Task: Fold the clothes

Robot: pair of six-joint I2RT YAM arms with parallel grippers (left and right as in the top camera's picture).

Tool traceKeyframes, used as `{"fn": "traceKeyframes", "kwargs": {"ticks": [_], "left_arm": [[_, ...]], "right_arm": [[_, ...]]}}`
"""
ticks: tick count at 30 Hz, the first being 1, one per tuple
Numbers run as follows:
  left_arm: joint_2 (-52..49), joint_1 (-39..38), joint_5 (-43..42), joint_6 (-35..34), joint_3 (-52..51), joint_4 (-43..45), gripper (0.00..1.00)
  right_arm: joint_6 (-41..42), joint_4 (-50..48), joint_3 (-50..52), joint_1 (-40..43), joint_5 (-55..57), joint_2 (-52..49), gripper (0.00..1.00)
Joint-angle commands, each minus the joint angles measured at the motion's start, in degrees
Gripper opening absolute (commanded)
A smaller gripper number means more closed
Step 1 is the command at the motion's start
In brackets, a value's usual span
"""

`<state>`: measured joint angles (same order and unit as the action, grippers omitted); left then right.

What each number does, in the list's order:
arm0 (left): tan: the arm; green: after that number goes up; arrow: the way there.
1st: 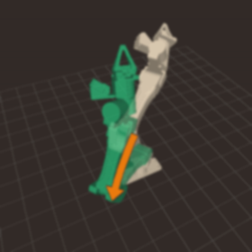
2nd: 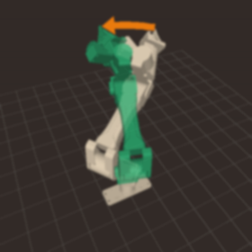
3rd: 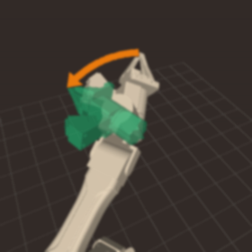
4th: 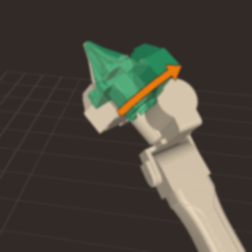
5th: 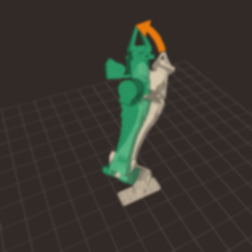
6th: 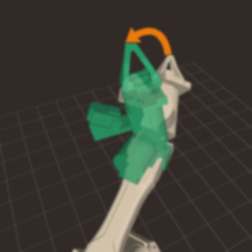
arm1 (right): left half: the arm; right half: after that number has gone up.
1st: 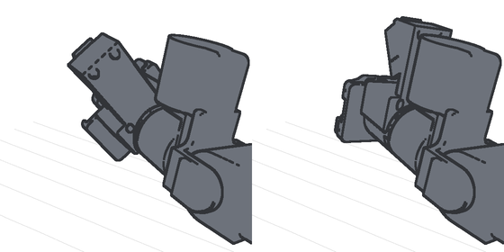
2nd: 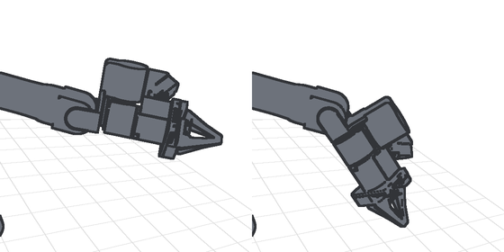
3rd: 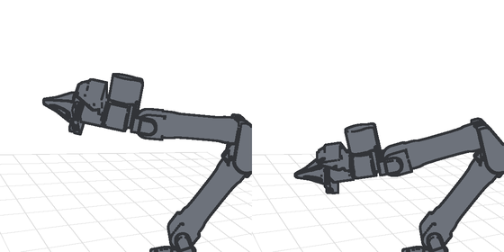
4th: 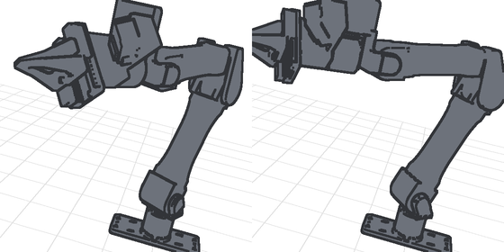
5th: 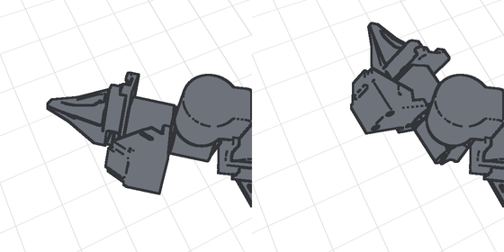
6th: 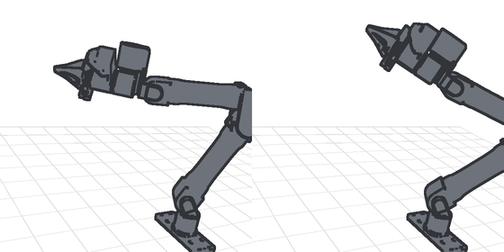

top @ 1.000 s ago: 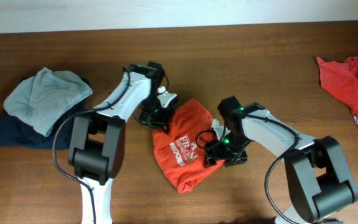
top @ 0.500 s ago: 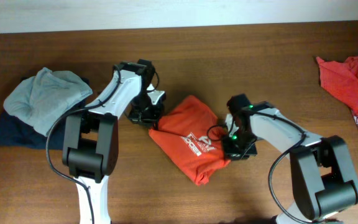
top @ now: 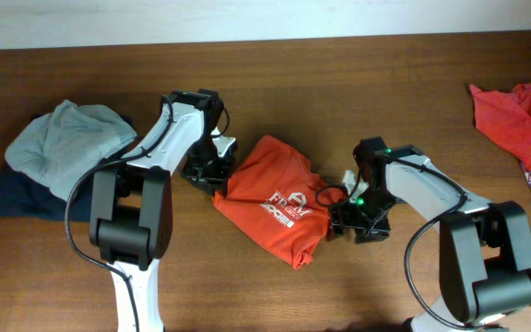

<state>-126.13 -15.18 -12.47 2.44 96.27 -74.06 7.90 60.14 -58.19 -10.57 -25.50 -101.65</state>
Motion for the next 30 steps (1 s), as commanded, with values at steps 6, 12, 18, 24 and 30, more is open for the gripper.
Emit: {"fn": "traceKeyframes", "kwargs": {"ticks": [6, 12, 18, 24, 30], "left_arm": [[0.8, -0.3, 1.1, 3.4, 1.1, 5.0, 0.34], [0.8, -0.9, 0.3, 3.4, 1.0, 4.2, 0.34], [0.8, -1.4, -0.2, 3.7, 0.9, 3.1, 0.35], [0.8, -1.7, -0.1, 3.7, 0.6, 5.5, 0.06], [0.8, -1.7, -0.1, 3.7, -0.6, 5.9, 0.01]], "right_arm": [[8.8, -4.8, 0.2, -4.1, -15.9, 0.0, 0.72], [23.4, -15.4, 4.8, -13.9, -9.0, 0.0, 0.64], [24.1, -13.8, 5.0, -15.9, -6.8, 0.0, 0.08], [18.4, -9.5, 5.0, -15.9, -3.7, 0.0, 0.08], [17.1, -3.5, 4.8, -15.9, 6.2, 0.0, 0.29]]}}
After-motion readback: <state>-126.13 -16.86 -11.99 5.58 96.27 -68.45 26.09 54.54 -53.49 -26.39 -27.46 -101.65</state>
